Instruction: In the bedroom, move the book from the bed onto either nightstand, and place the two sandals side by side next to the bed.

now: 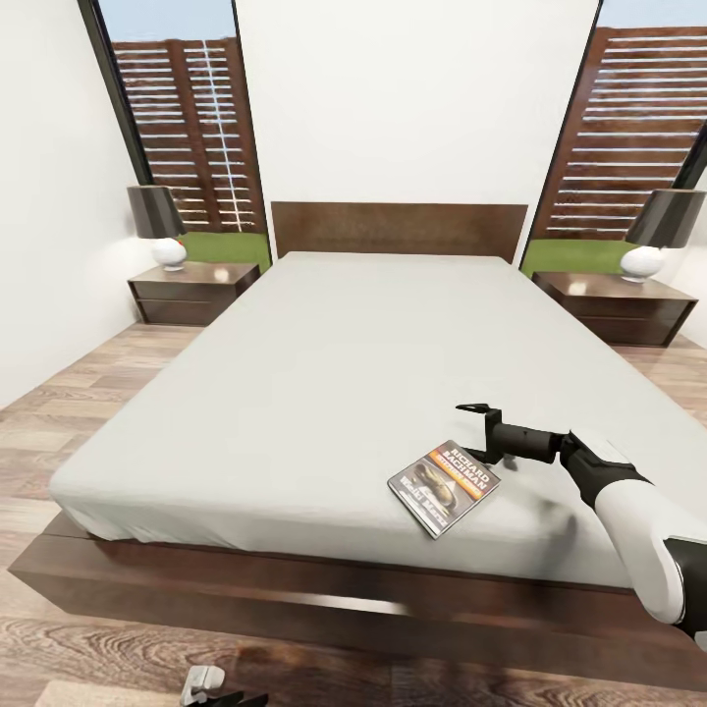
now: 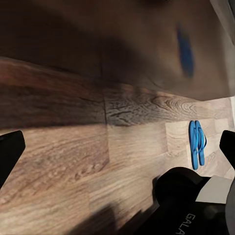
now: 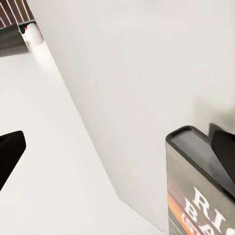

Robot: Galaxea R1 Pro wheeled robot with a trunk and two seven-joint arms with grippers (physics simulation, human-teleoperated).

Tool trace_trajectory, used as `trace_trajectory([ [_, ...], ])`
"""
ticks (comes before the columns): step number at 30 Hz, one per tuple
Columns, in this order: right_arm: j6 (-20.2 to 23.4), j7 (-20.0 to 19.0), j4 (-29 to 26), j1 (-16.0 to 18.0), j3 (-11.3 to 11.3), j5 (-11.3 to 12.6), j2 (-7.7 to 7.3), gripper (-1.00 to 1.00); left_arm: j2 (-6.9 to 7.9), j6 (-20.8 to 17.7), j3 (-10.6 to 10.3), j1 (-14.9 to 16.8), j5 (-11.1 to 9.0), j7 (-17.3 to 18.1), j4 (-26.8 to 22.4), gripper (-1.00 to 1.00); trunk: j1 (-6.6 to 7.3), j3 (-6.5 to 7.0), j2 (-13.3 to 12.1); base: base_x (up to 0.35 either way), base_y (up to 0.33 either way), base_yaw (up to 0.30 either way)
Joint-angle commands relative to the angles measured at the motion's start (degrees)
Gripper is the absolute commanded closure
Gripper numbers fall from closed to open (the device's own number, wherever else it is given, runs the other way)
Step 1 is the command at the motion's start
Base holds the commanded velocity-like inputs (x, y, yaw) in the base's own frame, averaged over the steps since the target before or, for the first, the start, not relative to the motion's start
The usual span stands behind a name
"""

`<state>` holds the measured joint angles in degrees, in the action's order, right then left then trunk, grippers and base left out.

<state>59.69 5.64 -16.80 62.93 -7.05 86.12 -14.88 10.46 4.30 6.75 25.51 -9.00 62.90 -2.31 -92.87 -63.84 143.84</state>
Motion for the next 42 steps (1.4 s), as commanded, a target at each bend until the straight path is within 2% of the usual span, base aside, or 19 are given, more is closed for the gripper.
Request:
trace_trajectory([
  [1, 0.3, 0.8, 0.0, 0.0, 0.0, -0.9, 0.03, -1.0, 0.0, 0.4, 0.4, 0.0, 0.4, 0.1, 0.1, -1.0, 0.01, -0.06, 0.0, 0.0, 0.0, 0.0],
  [42, 0.3, 0.8, 0.0, 0.0, 0.0, -0.9, 0.03, -1.0, 0.0, 0.4, 0.4, 0.1, 0.5, 0.1, 0.1, -1.0, 0.01, -0.06, 0.0, -0.015, 0.013, 0.0],
])
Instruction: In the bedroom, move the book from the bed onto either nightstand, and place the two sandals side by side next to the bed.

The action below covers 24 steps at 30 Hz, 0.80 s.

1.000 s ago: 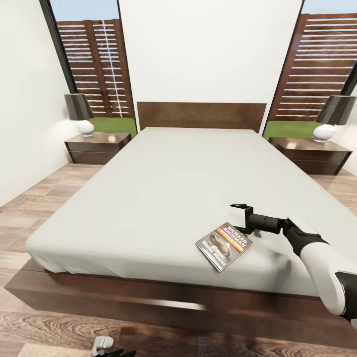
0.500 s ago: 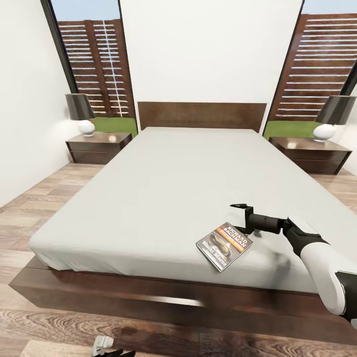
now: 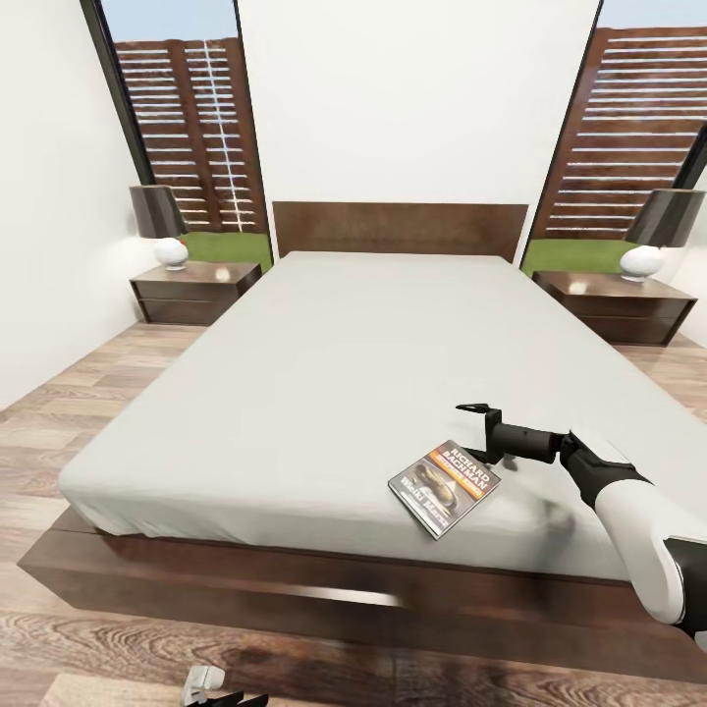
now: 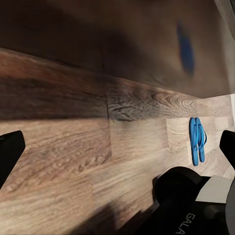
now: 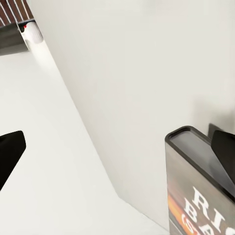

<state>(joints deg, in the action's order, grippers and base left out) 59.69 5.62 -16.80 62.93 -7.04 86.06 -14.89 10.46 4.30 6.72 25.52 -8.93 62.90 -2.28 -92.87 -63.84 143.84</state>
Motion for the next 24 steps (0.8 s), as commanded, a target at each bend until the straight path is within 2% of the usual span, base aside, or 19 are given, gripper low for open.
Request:
trace_trajectory([
  [1, 0.3, 0.8, 0.0, 0.0, 0.0, -0.8, 0.01, -1.0, 0.0, 0.4, 0.4, 0.0, 0.4, 0.1, 0.1, -1.0, 0.01, -0.06, 0.0, 0.0, 0.0, 0.0],
  [16, 0.3, 0.8, -0.5, 0.0, -0.1, -0.8, -0.05, -1.0, -0.07, 0.4, 0.4, 0.0, 0.4, 0.0, 0.0, -1.0, 0.01, -0.06, 0.0, 0.0, 0.0, 0.0],
  [24, 0.3, 0.8, -0.8, 0.0, -0.1, -0.8, -0.05, -1.0, -0.1, 0.4, 0.3, 0.0, 0.5, 0.1, -0.1, -1.0, 0.21, 1.72, -0.1, 0.0, 0.0, 0.0],
])
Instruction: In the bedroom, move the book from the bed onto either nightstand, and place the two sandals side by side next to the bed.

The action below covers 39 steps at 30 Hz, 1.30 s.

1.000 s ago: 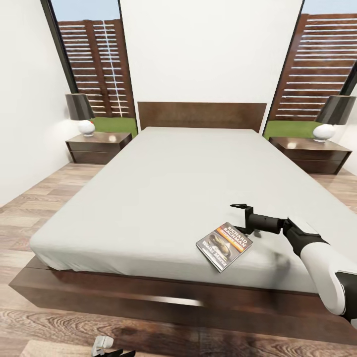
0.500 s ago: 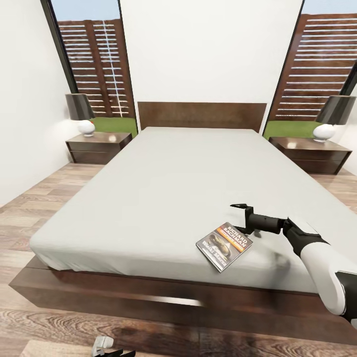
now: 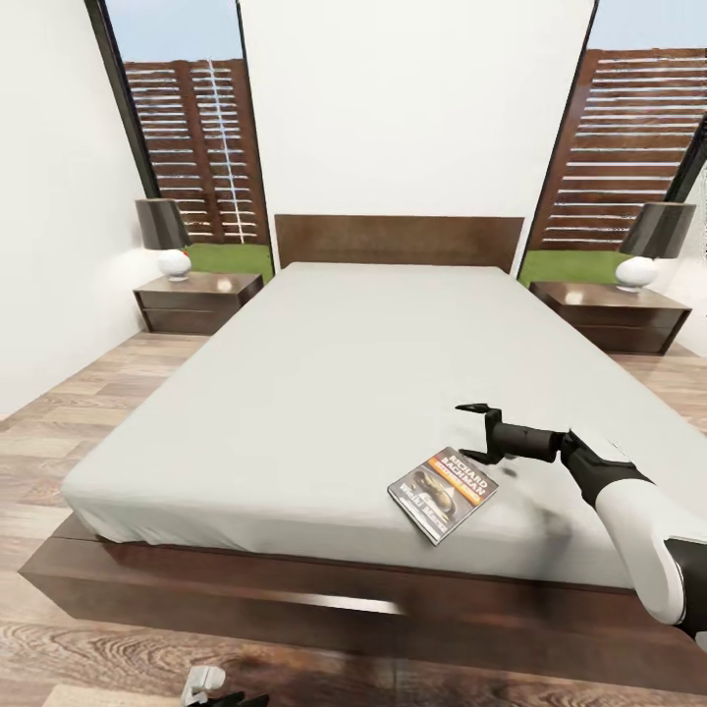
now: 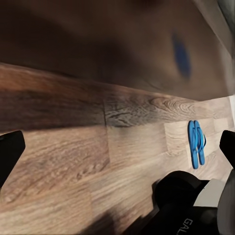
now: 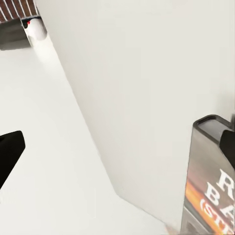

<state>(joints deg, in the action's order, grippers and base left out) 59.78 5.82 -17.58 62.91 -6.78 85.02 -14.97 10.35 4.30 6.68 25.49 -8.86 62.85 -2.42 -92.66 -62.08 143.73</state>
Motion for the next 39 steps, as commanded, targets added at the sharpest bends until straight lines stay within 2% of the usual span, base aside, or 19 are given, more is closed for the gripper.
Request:
trace_trajectory([
  [1, 0.2, 0.6, 0.0, 0.0, -0.4, 0.2, 0.01, -1.0, 0.01, 0.4, 0.4, 0.0, 0.4, 0.1, 0.1, -1.0, 0.03, 0.18, 0.0, 0.0, 0.0, 0.0],
  [13, 0.2, 0.6, -0.4, 0.0, -0.3, 0.3, -0.05, -1.0, 0.02, 0.4, 0.4, 0.0, 0.4, 0.1, 0.0, -1.0, 0.34, 2.84, -0.2, 0.0, 0.0, 0.0],
  [25, 0.2, 0.6, -3.0, 0.0, -0.5, 0.6, -0.48, -1.0, 0.02, 0.4, 0.4, 0.1, 0.4, 0.1, 0.0, -1.0, 0.65, 5.49, -0.3, 0.0, 0.0, 0.0],
  [34, 0.2, 0.6, -6.3, 0.0, -0.6, 0.5, -2.31, -1.0, 0.06, 0.4, 0.4, 0.0, 0.5, 0.1, 0.0, -1.0, 0.89, 7.49, -0.4, 0.0, 0.0, 0.0],
  [39, 0.2, 0.6, -8.2, 0.0, -0.7, 0.5, -4.36, -1.0, 0.21, 0.4, 0.4, 0.0, 0.5, 0.0, 0.0, -1.0, 0.89, 7.49, -0.4, 0.0, 0.0, 0.0],
])
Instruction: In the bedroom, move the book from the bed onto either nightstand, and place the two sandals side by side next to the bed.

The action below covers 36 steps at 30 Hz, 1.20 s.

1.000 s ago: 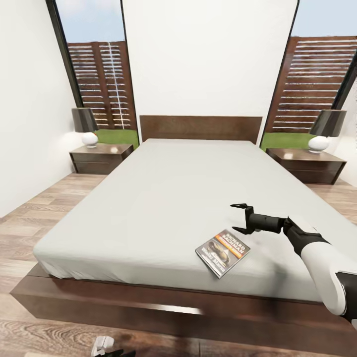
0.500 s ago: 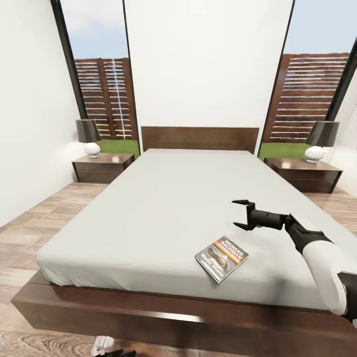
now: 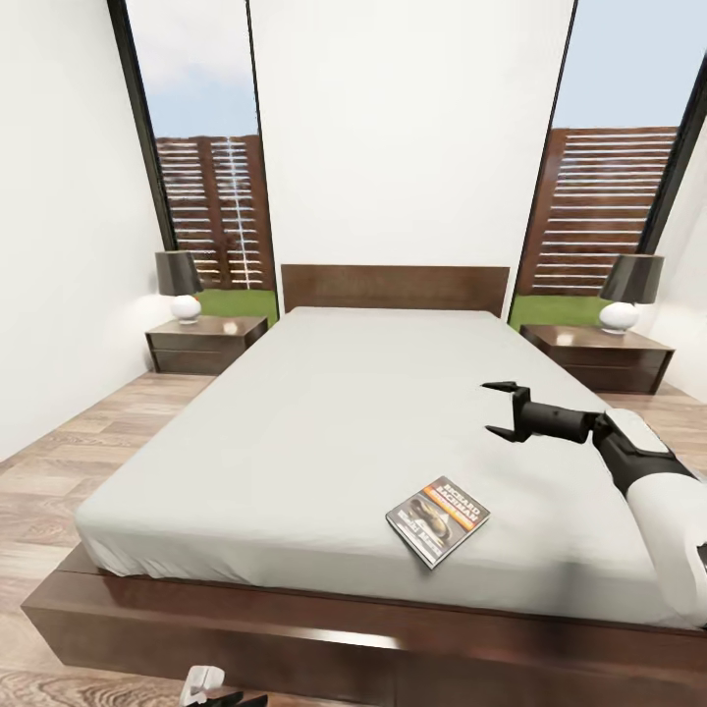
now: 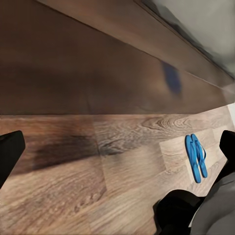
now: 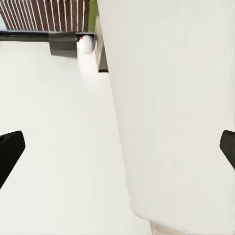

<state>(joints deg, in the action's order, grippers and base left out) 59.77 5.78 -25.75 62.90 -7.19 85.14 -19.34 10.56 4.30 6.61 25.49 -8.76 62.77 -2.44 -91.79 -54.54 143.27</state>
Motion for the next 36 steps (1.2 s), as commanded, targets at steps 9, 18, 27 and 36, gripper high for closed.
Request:
trace_trajectory([
  [9, 0.2, -1.6, -2.9, -0.1, -0.1, 0.4, -6.48, -1.0, 0.27, 0.4, 0.5, 0.1, 0.4, 0.0, 0.1, -1.0, 0.01, -0.06, 0.0, 0.0, 0.0, 0.0],
  [18, 0.2, -16.2, -3.7, -2.7, 0.1, 0.0, -11.79, -1.0, 0.26, 0.4, 0.5, 0.1, 0.3, -0.1, 0.2, -1.0, 0.01, -0.06, 0.0, 0.0, 0.0, 0.0],
  [27, 0.2, -25.3, -5.4, -7.5, 3.2, -3.7, -13.54, -1.0, 0.25, 0.4, 0.5, 0.1, 0.2, -0.1, 0.2, -1.0, 0.01, -0.06, 0.0, 0.0, 0.0, 0.0],
  [36, 0.2, -33.5, -6.0, -12.5, 4.6, -10.7, -14.2, -1.0, 0.42, 0.4, 0.6, 0.1, 0.2, -0.1, 0.2, -1.0, 0.01, -0.06, 0.0, 0.0, 0.0, 0.0],
])
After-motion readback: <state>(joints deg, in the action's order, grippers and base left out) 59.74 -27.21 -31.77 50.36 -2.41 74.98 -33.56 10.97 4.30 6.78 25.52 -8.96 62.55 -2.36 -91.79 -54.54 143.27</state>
